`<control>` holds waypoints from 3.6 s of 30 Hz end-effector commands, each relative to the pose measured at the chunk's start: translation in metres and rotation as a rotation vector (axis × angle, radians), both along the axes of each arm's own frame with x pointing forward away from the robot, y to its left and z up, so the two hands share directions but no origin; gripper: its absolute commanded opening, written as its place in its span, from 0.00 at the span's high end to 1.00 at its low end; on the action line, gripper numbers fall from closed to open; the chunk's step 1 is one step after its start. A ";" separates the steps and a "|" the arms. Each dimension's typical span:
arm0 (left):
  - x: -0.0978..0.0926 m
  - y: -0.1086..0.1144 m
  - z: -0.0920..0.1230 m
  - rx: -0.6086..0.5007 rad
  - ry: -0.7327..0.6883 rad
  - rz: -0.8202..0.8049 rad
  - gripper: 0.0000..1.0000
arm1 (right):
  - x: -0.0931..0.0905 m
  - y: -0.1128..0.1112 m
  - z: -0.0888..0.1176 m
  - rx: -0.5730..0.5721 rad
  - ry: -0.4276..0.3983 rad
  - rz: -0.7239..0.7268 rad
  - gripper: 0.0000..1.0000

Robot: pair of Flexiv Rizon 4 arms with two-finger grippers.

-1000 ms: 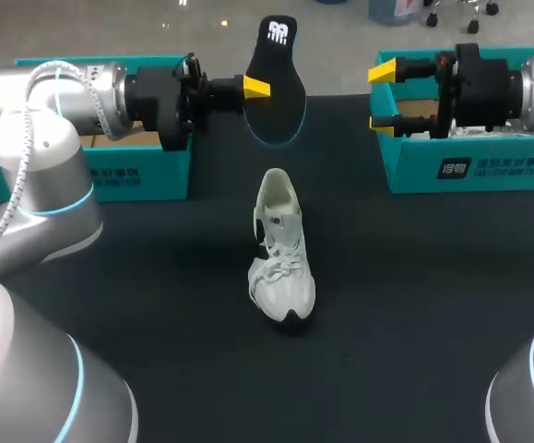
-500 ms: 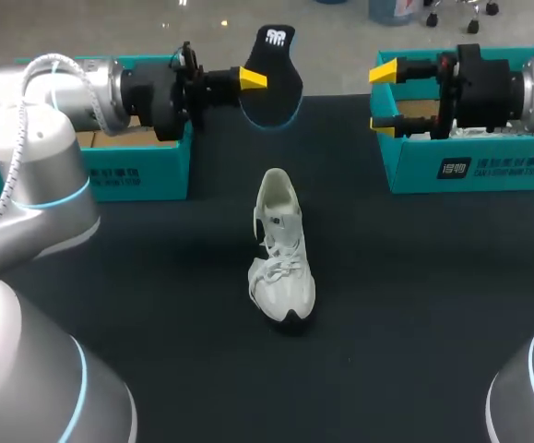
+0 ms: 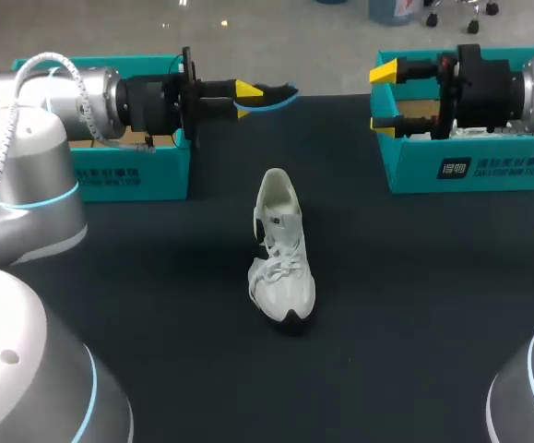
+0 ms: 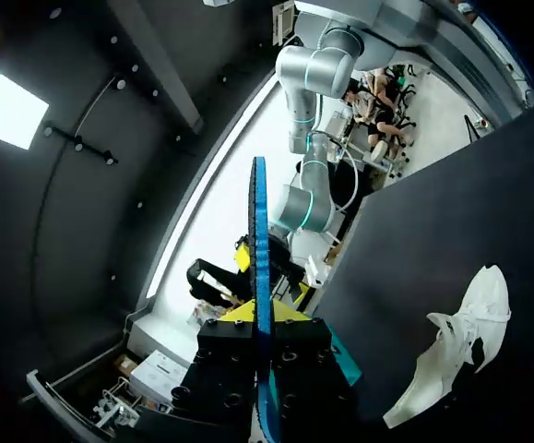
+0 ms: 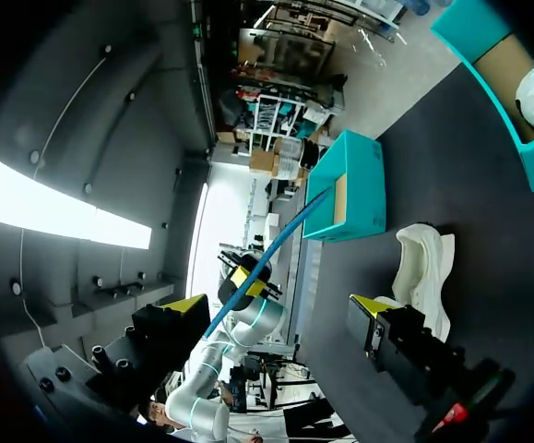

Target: Take the shoe out of the shoebox, open the shoe tongue, remove and reinsert the insole, then place the shoe into the shoebox

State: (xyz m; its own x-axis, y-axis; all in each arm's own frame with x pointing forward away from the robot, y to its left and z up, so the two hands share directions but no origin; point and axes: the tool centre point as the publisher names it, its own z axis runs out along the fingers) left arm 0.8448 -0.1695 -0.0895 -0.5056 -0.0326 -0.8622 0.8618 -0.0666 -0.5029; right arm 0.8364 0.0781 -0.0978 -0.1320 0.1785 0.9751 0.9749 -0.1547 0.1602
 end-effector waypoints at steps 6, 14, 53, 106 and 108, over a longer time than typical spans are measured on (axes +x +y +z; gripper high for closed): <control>0.001 0.004 0.001 0.147 1.031 -0.169 1.00 | 0.001 0.001 0.000 -0.002 0.001 -0.001 0.00; 0.001 0.004 0.001 0.147 1.031 -0.169 1.00 | 0.001 0.001 0.000 -0.002 0.001 -0.001 0.00; 0.008 0.006 -0.017 -0.125 2.204 -0.354 1.00 | 0.001 0.001 0.000 -0.002 0.001 -0.001 0.00; 0.022 -0.007 -0.048 0.150 2.438 -0.367 1.00 | -0.015 0.101 0.085 -1.500 -0.039 -0.072 0.00; 0.022 -0.007 -0.048 0.153 2.437 -0.367 1.00 | -0.015 0.103 0.083 -1.502 -0.029 -0.092 0.00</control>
State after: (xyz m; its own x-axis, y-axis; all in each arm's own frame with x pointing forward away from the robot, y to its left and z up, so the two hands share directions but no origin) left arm 0.8649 -0.1755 -0.1368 -0.1300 0.2196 0.9669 -0.9833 0.0968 -0.1542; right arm 0.8231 0.1736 -0.0140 -0.1891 0.9290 0.3181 0.9659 0.1177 0.2305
